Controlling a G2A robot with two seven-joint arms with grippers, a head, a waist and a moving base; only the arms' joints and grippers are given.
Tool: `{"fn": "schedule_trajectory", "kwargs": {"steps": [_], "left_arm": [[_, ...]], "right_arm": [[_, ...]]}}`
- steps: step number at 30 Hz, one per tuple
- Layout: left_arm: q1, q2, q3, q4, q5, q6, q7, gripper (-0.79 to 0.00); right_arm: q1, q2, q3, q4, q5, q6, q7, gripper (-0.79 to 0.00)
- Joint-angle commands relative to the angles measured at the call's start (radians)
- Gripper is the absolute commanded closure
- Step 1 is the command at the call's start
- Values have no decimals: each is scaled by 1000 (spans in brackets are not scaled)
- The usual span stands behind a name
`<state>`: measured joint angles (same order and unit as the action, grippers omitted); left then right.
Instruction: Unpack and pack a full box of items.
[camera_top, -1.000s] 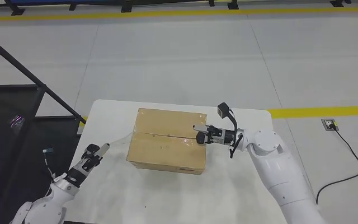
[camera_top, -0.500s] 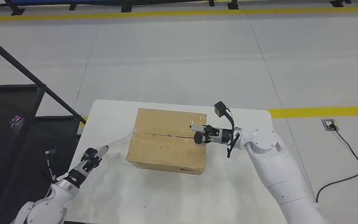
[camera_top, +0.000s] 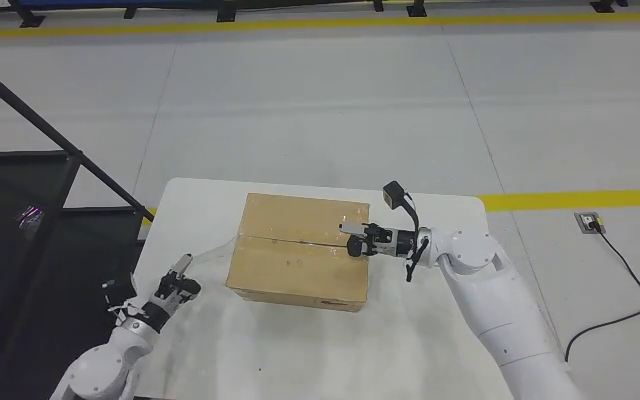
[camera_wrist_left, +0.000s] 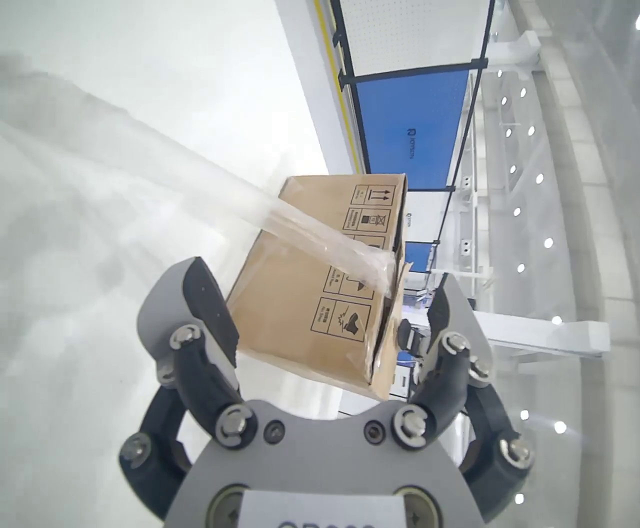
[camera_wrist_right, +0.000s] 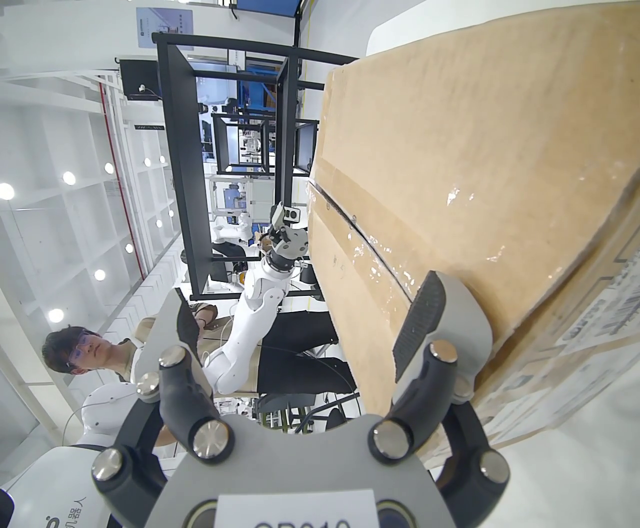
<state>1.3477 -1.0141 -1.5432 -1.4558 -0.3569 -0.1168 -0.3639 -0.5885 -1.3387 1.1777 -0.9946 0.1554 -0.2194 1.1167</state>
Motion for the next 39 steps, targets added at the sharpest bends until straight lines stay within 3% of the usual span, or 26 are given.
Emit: {"fn": "schedule_trajectory", "kwargs": {"steps": [1,13,22,28,39], "left_arm": [[-27,-7,20,36,-44,12,10,-785],[-207,-60,154,239,-215,-22,30,-785],[-310,-85,189,328,-234,-83,46,-785],[-297,-81,144,274,-196,-148,62,-785],[-173,-66,44,6,-47,-184,132,-785]], "right_arm": [[0,0,0,0,0,0,0,-785],[0,0,0,0,0,0,0,-785],[0,0,0,0,0,0,0,-785],[0,0,0,0,0,0,0,-785],[0,0,0,0,0,0,0,-785]]}}
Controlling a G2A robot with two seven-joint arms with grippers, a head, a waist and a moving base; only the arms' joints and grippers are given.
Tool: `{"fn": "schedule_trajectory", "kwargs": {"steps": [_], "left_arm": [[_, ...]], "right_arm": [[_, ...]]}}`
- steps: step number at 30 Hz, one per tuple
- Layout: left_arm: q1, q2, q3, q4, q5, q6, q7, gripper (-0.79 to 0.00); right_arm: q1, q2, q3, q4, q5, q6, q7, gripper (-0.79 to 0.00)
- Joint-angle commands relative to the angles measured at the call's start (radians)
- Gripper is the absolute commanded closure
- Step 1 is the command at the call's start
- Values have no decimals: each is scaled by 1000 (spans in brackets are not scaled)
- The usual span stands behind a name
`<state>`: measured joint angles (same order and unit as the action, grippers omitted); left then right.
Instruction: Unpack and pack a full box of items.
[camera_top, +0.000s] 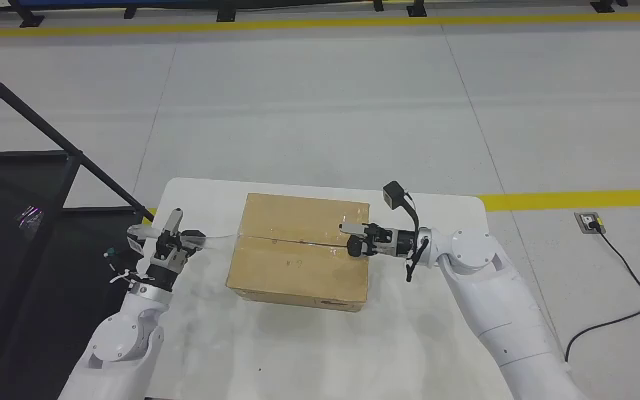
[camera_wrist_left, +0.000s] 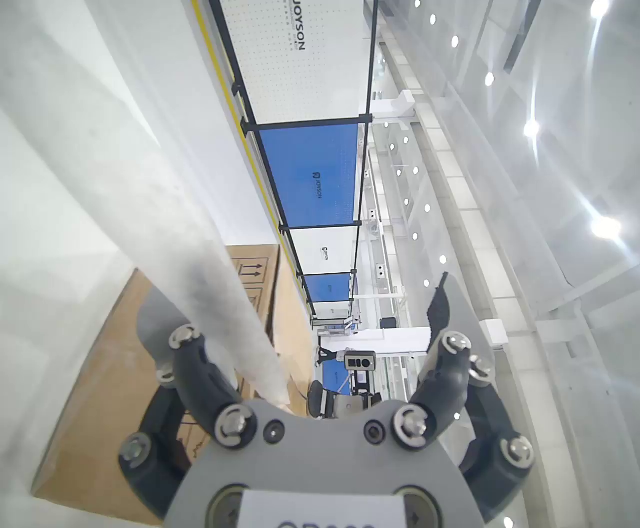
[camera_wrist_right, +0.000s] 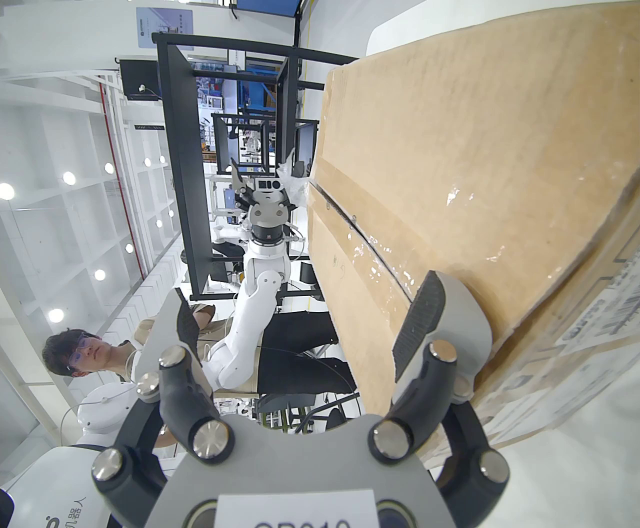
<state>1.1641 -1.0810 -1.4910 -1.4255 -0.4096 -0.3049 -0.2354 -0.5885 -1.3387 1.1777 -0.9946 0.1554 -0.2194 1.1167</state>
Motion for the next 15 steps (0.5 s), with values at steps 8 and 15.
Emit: {"fn": "schedule_trajectory", "kwargs": {"steps": [8,15], "left_arm": [[55,2,-45,-159,75,32,28,-785],[65,-2,-37,-229,143,56,44,-785]], "right_arm": [[0,0,0,0,0,0,0,-785],[0,0,0,0,0,0,0,-785]]}}
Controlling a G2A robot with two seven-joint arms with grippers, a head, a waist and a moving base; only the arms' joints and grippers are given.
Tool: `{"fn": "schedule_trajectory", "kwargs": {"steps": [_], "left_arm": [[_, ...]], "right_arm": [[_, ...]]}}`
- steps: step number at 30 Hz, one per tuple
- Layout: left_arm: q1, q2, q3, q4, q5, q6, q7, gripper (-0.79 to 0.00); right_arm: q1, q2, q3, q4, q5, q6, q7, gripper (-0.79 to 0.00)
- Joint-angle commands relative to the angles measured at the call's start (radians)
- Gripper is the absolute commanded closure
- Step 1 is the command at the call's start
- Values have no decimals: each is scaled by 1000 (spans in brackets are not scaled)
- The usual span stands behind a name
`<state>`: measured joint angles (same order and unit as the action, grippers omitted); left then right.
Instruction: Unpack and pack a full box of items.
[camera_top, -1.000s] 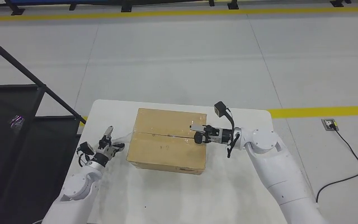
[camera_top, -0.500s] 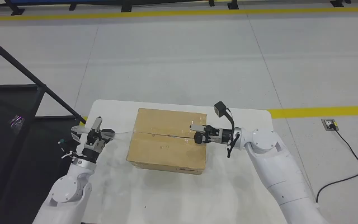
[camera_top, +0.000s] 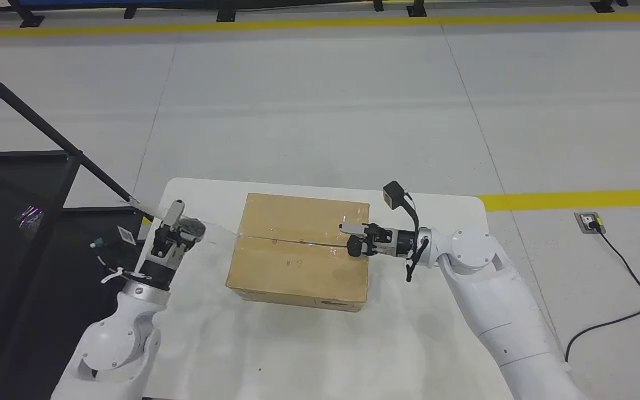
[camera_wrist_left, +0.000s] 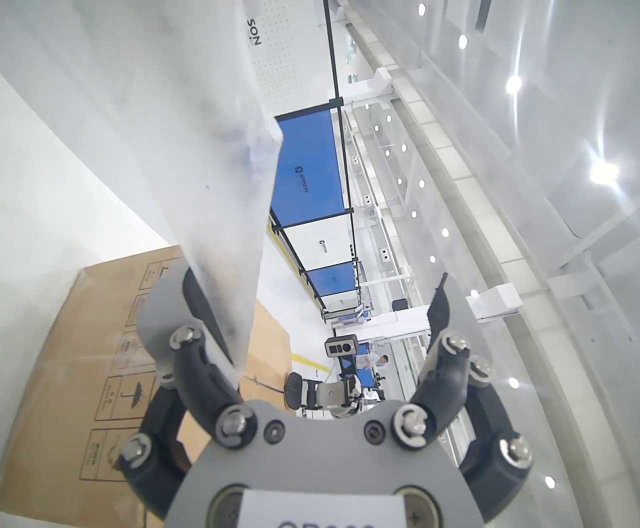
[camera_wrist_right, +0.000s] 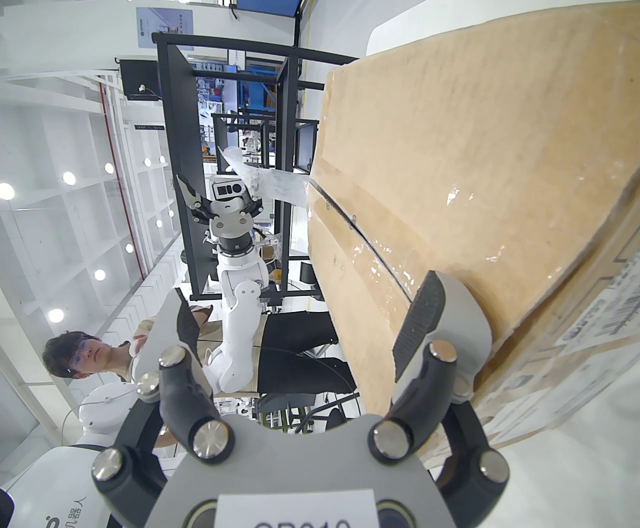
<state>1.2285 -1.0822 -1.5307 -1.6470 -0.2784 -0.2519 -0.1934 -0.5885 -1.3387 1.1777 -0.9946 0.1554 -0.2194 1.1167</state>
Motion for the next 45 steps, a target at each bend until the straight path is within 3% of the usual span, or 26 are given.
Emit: {"fn": "schedule_trajectory", "kwargs": {"steps": [1,19,33,45], "left_arm": [[1,-2,6,-14,19,6,4,-785],[-13,-19,81,-104,255,45,73,-785],[-96,-46,217,-44,378,92,85,-785],[-132,-65,281,1,432,105,73,-785]], "right_arm": [[0,0,0,0,0,0,0,-785],[0,0,0,0,0,0,0,-785],[0,0,0,0,0,0,0,-785],[0,0,0,0,0,0,0,-785]]}}
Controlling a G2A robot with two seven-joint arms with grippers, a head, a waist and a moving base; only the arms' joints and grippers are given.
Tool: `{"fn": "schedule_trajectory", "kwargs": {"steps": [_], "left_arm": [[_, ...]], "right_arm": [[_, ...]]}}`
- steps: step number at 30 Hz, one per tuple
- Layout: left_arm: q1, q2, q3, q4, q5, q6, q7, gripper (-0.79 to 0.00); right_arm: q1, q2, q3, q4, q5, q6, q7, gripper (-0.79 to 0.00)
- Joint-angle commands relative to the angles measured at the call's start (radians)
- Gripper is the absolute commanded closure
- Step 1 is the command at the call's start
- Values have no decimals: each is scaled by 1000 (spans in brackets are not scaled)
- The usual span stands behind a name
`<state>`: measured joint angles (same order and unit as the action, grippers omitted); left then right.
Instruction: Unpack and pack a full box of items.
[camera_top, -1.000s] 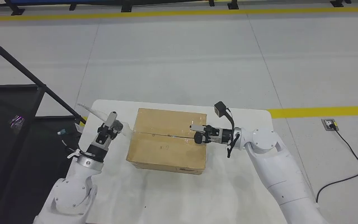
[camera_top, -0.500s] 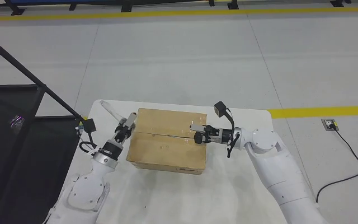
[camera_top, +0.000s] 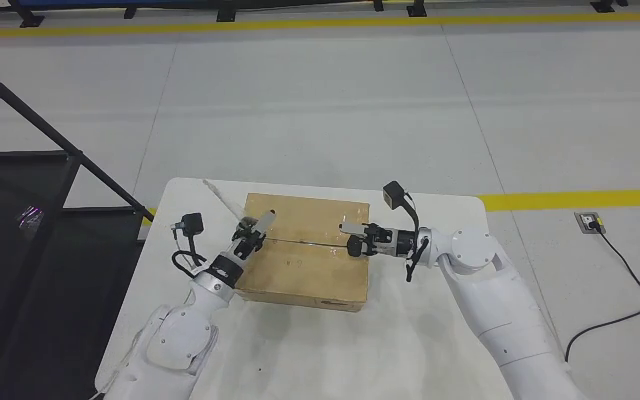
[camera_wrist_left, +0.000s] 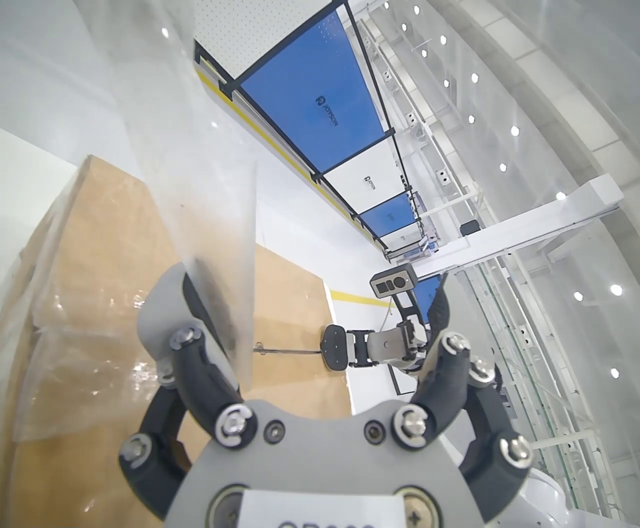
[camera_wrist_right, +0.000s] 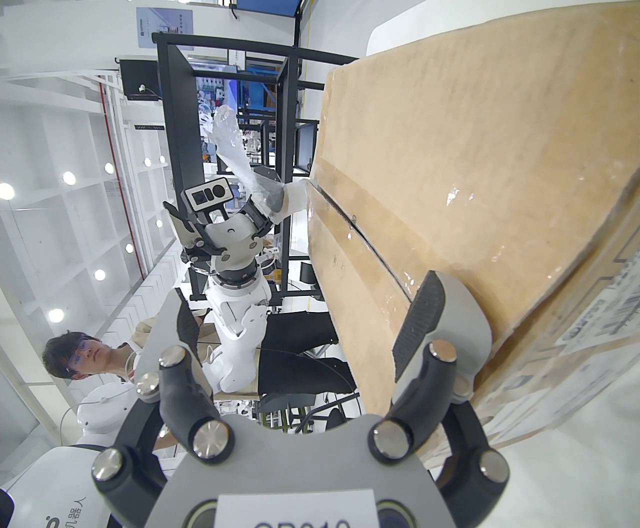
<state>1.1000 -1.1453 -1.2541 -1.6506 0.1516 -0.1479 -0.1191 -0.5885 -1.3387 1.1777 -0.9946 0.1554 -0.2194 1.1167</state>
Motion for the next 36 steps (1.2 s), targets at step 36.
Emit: {"fn": "schedule_trajectory", "kwargs": {"steps": [36], "left_arm": [[28,-30,-14,-83,24,-8,-27,-785]], "right_arm": [[-85,32,56,-168,-22,28,-62,-785]]}}
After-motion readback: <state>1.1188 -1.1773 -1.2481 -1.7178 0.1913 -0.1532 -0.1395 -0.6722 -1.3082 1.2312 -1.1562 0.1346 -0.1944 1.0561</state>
